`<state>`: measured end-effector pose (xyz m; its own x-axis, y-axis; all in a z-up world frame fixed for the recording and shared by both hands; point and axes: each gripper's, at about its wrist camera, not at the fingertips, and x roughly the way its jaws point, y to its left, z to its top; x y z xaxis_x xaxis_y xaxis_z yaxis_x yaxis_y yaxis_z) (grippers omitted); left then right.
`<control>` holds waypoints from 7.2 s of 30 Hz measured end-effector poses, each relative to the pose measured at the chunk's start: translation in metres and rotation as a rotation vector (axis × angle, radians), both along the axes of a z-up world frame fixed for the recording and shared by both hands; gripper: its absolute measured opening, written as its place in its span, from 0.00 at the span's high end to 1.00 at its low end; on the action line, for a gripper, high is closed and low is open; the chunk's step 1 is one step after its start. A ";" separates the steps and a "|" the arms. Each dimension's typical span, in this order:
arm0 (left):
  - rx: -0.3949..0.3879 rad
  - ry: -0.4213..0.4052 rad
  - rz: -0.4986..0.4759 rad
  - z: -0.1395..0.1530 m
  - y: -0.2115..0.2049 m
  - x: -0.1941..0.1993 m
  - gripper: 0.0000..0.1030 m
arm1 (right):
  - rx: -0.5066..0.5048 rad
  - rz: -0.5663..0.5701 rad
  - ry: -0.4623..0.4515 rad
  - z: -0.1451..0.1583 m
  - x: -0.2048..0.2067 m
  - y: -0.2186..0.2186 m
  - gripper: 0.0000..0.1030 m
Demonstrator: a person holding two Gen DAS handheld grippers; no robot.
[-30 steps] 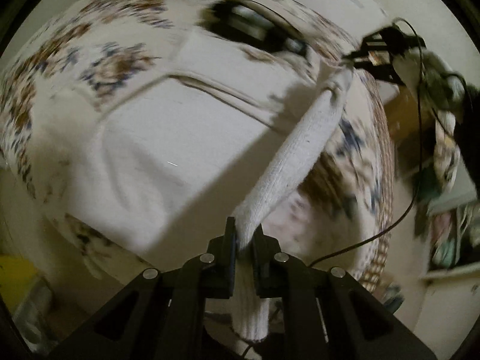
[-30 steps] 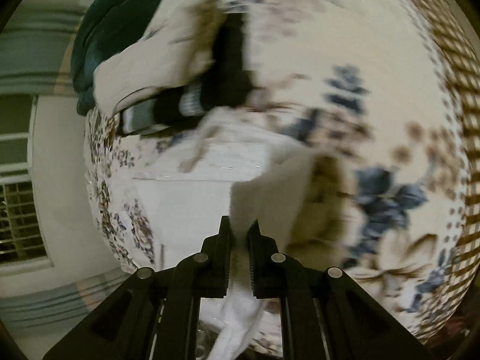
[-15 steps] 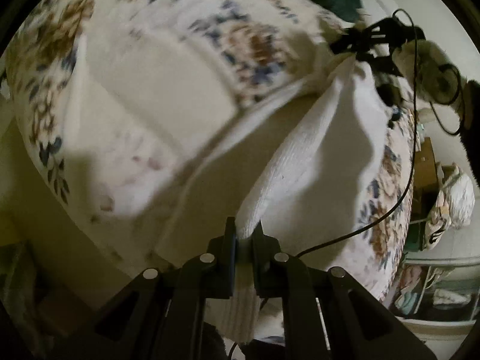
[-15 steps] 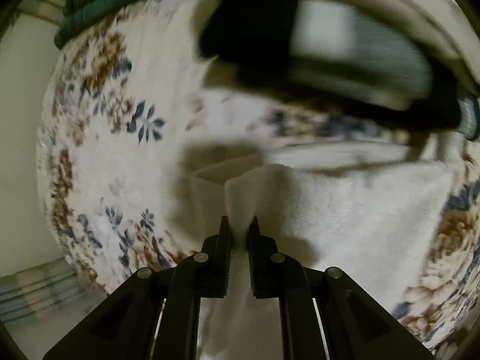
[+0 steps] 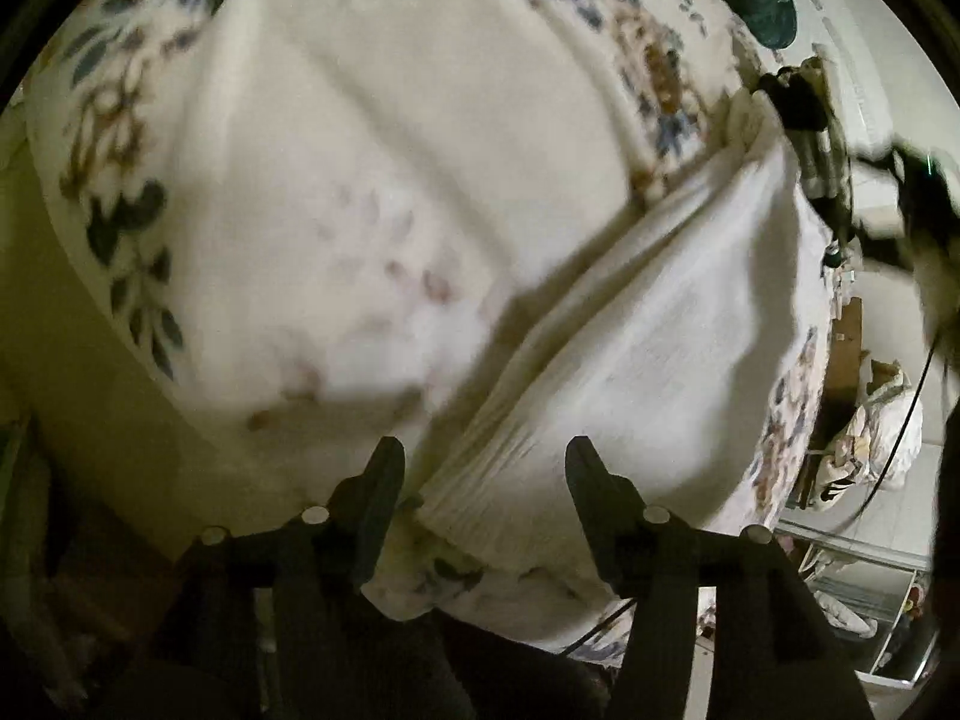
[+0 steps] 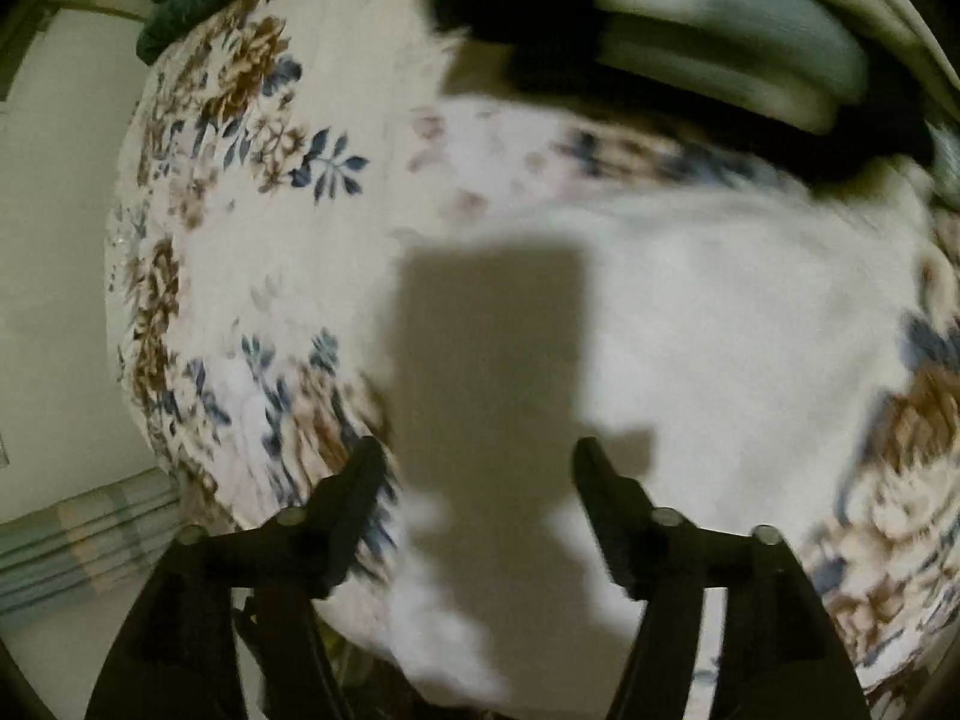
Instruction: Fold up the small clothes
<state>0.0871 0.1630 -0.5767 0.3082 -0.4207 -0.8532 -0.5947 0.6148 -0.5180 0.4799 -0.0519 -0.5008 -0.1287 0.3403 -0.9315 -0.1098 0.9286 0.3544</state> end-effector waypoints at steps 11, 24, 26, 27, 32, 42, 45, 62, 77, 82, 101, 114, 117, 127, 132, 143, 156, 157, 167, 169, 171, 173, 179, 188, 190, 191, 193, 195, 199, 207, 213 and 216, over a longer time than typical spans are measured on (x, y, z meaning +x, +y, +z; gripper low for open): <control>0.076 -0.307 -0.173 0.052 -0.013 0.222 0.40 | 0.113 -0.349 -0.022 -0.042 -0.009 -0.181 0.26; 0.120 -0.275 -0.370 0.001 -0.046 0.397 0.88 | 0.280 -0.462 -0.037 -0.088 0.054 -0.197 0.90; 0.100 -0.281 -0.388 0.001 -0.043 0.397 0.85 | 0.242 -0.466 -0.065 -0.085 0.061 -0.198 0.90; 0.077 -0.281 -0.394 0.001 -0.042 0.397 0.80 | 0.236 -0.465 -0.053 -0.086 0.062 -0.199 0.90; -0.014 -0.290 -0.418 0.033 -0.025 0.337 0.51 | 0.176 -0.404 0.003 -0.065 0.018 -0.207 0.33; 0.002 -0.079 -0.418 0.029 -0.012 0.111 0.41 | 0.265 -0.449 0.244 -0.080 -0.241 -0.224 0.33; 0.009 -0.013 -0.414 0.000 -0.019 0.077 0.41 | 0.285 -0.475 0.325 -0.119 -0.300 -0.204 0.33; 0.117 -0.049 -0.507 -0.012 -0.074 0.046 0.90 | 0.241 -0.457 0.277 -0.173 -0.354 -0.105 0.87; -0.117 -0.260 -0.292 0.127 -0.043 0.116 0.91 | 0.636 -0.578 0.125 -0.028 -0.302 -0.113 0.91; -0.136 -0.367 -0.276 0.136 -0.046 0.225 0.91 | 0.663 -0.657 0.036 0.002 -0.211 -0.158 0.91; -0.003 -0.334 -0.407 0.064 -0.029 0.411 0.39 | 0.400 -0.692 -0.154 -0.022 -0.006 -0.228 0.36; 0.247 -0.399 -0.565 0.070 -0.069 0.422 0.95 | 0.148 -0.472 -0.279 -0.019 0.011 -0.195 0.93; 0.190 -0.369 -0.474 0.060 -0.043 0.426 0.95 | 0.202 -0.554 -0.298 -0.010 0.009 -0.212 0.93; -0.002 -0.306 -0.441 0.037 -0.028 0.442 0.76 | 0.180 -0.640 -0.147 -0.058 0.035 -0.225 0.62; 0.081 -0.362 -0.537 0.052 -0.057 0.444 0.33 | 0.183 -0.617 -0.210 -0.040 0.027 -0.231 0.41; 0.209 -0.433 -0.553 0.066 -0.057 0.452 0.97 | 0.149 -0.452 -0.310 -0.018 0.033 -0.195 0.93; -0.009 -0.317 -0.476 0.048 -0.021 0.445 0.50 | 0.208 -0.560 -0.112 -0.048 0.035 -0.243 0.28; -0.038 -0.331 -0.454 0.051 -0.015 0.438 0.42 | 0.245 -0.555 -0.106 -0.045 0.027 -0.252 0.26; -0.198 -0.235 -0.436 -0.013 -0.015 0.392 0.28 | 0.538 -0.489 0.094 -0.124 -0.029 -0.228 0.03; -0.234 -0.226 -0.430 -0.028 -0.018 0.395 0.28 | 0.568 -0.474 0.113 -0.142 -0.028 -0.219 0.00; -0.266 -0.231 -0.414 -0.034 -0.018 0.398 0.22 | 0.582 -0.453 0.109 -0.150 -0.023 -0.210 0.00; -0.295 -0.239 -0.394 -0.035 -0.015 0.401 0.22 | 0.609 -0.454 0.129 -0.154 -0.019 -0.208 0.00; -0.285 -0.292 -0.398 -0.017 -0.025 0.399 0.68 | 0.616 -0.418 0.143 -0.155 -0.005 -0.183 0.20; -0.237 -0.371 -0.432 0.065 -0.040 0.383 0.72 | 0.541 -0.438 0.035 -0.101 -0.034 -0.172 0.63; -0.226 -0.392 -0.449 0.098 -0.043 0.382 0.73 | 0.542 -0.432 0.000 -0.067 -0.041 -0.171 0.63; -0.222 -0.405 -0.453 0.112 -0.043 0.383 0.72 | 0.549 -0.429 -0.013 -0.050 -0.047 -0.181 0.63; -0.212 -0.437 -0.464 0.146 -0.047 0.390 0.72 | 0.557 -0.415 -0.057 -0.010 -0.051 -0.184 0.63; -0.202 -0.483 -0.469 0.181 -0.051 0.402 0.72 | 0.572 -0.408 -0.108 0.037 -0.046 -0.196 0.63; -0.191 -0.576 -0.465 0.240 -0.057 0.448 0.72 | 0.600 -0.390 -0.216 0.122 -0.015 -0.212 0.63; -0.125 -0.631 -0.493 0.254 -0.082 0.587 0.72 | 0.579 -0.446 -0.326 0.187 0.132 -0.214 0.63; -0.042 -0.481 -0.554 0.158 -0.097 0.650 0.71 | 0.473 -0.491 -0.223 0.098 0.223 -0.219 0.63; -0.026 -0.441 -0.572 0.131 -0.096 0.653 0.70 | 0.417 -0.482 -0.183 0.063 0.240 -0.214 0.63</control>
